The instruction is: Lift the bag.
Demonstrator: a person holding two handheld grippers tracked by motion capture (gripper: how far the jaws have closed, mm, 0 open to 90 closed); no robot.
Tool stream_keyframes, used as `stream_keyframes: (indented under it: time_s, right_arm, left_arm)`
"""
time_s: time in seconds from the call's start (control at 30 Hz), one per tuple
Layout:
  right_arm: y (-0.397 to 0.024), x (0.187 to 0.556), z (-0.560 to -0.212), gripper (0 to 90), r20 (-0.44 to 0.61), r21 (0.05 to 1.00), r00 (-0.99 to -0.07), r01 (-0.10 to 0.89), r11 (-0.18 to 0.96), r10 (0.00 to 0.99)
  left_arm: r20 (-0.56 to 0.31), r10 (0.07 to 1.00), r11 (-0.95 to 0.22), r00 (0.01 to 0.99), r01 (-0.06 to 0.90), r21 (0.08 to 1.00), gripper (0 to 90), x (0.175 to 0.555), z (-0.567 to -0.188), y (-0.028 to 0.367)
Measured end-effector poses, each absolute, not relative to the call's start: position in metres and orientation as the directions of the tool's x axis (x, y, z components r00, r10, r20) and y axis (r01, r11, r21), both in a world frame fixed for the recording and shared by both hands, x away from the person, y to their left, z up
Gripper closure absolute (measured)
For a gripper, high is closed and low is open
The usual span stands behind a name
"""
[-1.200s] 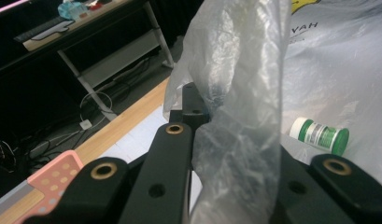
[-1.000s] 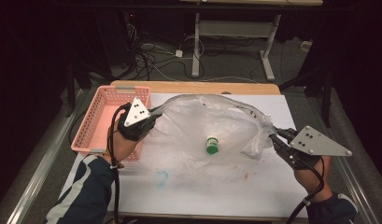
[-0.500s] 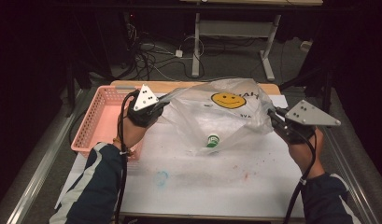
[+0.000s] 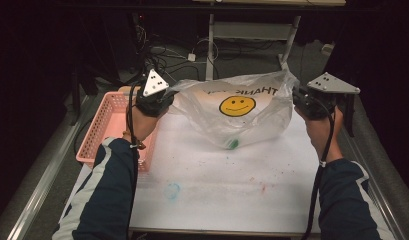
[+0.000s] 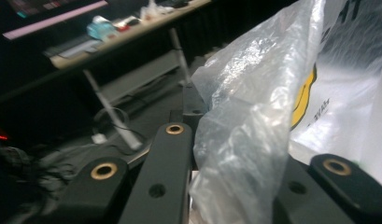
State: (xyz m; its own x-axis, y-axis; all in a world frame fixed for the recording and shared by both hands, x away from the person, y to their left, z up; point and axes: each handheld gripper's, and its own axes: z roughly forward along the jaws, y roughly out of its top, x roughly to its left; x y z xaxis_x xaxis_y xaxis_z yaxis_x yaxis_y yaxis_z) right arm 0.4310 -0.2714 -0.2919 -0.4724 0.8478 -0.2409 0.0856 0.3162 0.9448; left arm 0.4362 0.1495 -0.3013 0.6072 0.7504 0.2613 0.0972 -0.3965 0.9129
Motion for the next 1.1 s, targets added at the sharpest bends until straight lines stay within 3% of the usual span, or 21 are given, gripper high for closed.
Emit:
stream_keyframes:
  time_s: [0.37,0.7,0.8,1.1]
  right_arm:
    - [-0.265,0.428,-0.254,90.0,-0.217,0.961,-0.448,0.058,0.271,0.867]
    - [-0.270,0.427,-0.240,90.0,-0.215,0.966,-0.415,0.040,0.254,0.884]
    - [-0.268,0.436,-0.246,90.0,-0.226,0.960,-0.398,0.067,0.273,0.889]
    - [-0.276,0.471,-0.261,90.0,-0.215,0.950,-0.332,0.148,0.275,0.918]
  left_arm:
    - [0.272,0.776,-0.379,0.570,0.075,0.922,86.2,0.433,-0.271,0.162]
    - [0.281,0.785,-0.405,0.552,0.113,0.908,85.6,0.455,-0.279,0.152]
    - [0.267,0.792,-0.397,0.549,0.132,0.908,77.8,0.464,-0.285,0.146]
    - [0.286,0.808,-0.405,0.515,0.133,0.904,69.3,0.478,-0.293,0.132]
